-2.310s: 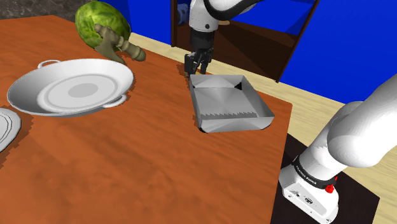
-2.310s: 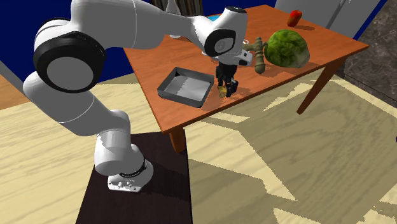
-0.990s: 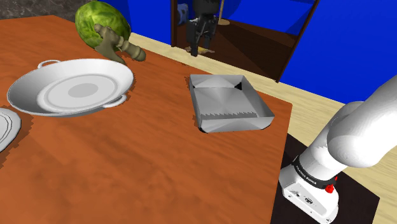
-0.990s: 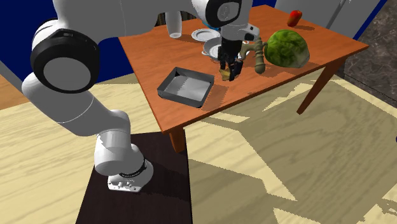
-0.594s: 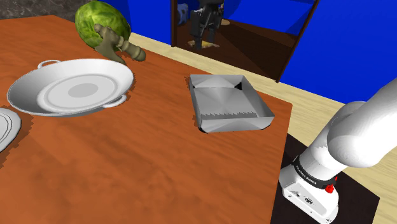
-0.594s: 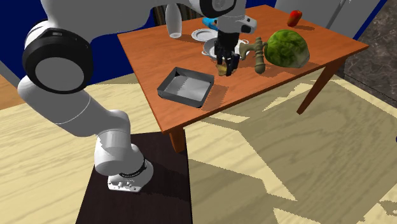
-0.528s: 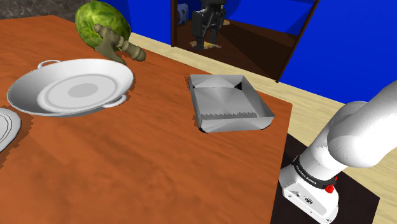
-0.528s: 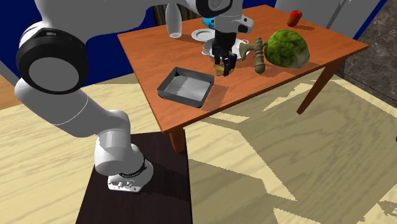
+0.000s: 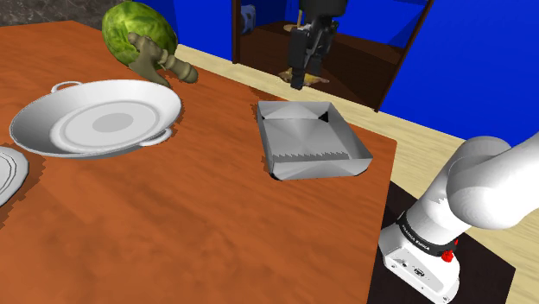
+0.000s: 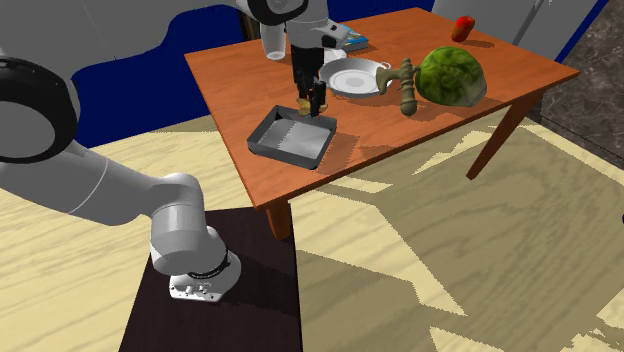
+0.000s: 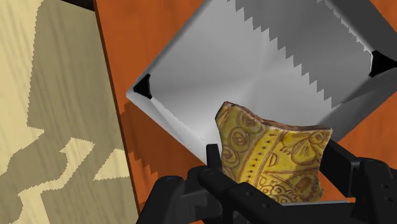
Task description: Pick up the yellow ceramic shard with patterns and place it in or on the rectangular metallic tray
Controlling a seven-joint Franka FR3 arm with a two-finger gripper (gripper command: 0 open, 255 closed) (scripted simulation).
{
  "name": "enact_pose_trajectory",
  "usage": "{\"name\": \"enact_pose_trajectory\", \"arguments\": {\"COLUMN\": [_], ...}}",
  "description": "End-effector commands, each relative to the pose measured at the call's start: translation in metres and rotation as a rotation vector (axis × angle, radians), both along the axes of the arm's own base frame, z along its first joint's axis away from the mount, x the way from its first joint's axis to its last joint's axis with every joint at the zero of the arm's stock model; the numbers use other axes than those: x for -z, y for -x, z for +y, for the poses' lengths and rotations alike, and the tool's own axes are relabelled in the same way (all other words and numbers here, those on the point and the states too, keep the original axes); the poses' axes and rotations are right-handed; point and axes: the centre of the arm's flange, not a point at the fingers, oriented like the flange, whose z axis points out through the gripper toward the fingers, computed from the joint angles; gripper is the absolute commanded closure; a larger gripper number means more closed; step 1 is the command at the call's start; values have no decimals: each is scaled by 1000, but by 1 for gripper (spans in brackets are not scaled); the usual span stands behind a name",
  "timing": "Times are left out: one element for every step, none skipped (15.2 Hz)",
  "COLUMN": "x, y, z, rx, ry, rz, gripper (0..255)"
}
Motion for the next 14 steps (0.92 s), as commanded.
{"name": "enact_pose_trajectory", "arguments": {"x": [1, 1, 1, 6, 11, 17, 22, 27, 32, 38, 43, 48, 53, 59], "y": [26, 39, 51, 51, 51, 51, 51, 51, 51, 51, 51, 51, 51, 51], "z": [4, 6, 8, 8, 8, 8, 8, 8, 8, 8, 8, 8, 8, 8], "rx": [1, 1, 1, 1, 1, 1, 1, 1, 1, 1, 1, 1, 1, 1], "ry": [0, 0, 0, 0, 0, 0, 0, 0, 0, 0, 0, 0, 0, 0], "rz": [0, 0, 0, 0, 0, 0, 0, 0, 0, 0, 0, 0, 0, 0], "gripper": [255, 255, 255, 255, 255, 255, 255, 255, 255, 255, 255, 255, 255, 255]}}
